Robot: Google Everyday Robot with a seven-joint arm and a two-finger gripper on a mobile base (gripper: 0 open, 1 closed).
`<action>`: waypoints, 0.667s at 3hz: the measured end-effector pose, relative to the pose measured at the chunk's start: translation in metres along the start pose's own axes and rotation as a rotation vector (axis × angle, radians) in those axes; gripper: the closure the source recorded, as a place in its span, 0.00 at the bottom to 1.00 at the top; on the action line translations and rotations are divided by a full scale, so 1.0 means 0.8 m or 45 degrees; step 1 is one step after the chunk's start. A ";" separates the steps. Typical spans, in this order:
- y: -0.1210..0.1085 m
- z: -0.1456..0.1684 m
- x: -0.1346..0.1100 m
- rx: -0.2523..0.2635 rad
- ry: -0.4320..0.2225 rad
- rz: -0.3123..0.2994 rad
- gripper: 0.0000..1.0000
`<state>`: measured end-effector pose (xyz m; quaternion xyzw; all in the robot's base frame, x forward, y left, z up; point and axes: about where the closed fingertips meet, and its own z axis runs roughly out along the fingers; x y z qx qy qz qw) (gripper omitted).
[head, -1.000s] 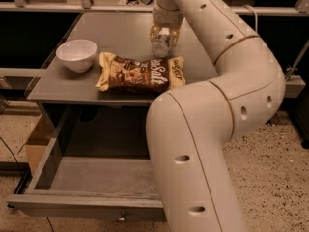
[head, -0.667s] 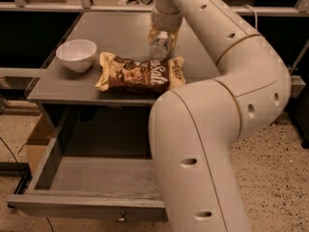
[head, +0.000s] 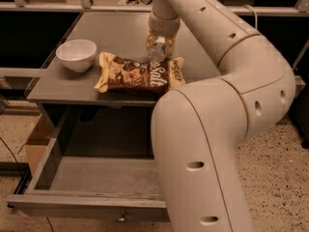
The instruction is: Pick blue plastic bottle from top drawer and place on counter
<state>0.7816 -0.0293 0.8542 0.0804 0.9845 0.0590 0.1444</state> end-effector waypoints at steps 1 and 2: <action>0.000 0.000 0.000 0.000 0.000 0.000 0.51; 0.000 0.000 0.000 0.000 0.000 0.000 0.20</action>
Offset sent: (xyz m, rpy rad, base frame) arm 0.0000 0.0000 0.0000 0.0000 0.0000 0.0000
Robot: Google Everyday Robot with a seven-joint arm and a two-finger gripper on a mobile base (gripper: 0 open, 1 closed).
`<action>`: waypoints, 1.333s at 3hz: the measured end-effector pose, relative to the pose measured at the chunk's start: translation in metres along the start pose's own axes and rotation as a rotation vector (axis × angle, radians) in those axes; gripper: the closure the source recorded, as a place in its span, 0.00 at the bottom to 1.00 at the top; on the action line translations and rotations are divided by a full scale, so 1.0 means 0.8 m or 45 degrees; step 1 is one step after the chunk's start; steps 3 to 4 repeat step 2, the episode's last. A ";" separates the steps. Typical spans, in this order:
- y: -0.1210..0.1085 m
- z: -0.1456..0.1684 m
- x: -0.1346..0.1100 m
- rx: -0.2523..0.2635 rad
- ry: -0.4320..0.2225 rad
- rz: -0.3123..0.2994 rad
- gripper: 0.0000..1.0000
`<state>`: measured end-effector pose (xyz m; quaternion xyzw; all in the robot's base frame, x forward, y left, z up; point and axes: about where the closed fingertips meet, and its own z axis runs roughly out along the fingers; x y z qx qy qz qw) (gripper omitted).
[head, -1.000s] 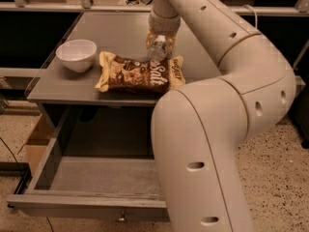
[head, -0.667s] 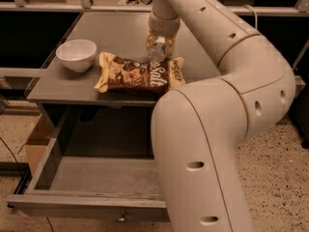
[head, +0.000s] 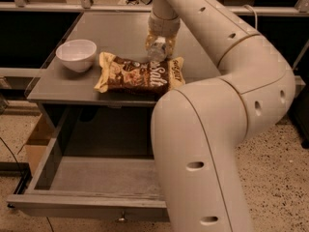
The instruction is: Pick blue plastic bottle from top drawer and place on counter
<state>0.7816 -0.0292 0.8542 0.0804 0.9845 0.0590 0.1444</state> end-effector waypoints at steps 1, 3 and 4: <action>0.000 0.000 0.000 0.000 0.000 0.000 0.00; 0.000 0.000 0.000 0.000 0.000 0.000 0.00; 0.000 0.000 0.000 0.000 0.000 0.000 0.00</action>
Offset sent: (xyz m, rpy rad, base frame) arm 0.0000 0.0000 0.0000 0.0000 0.0000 0.0000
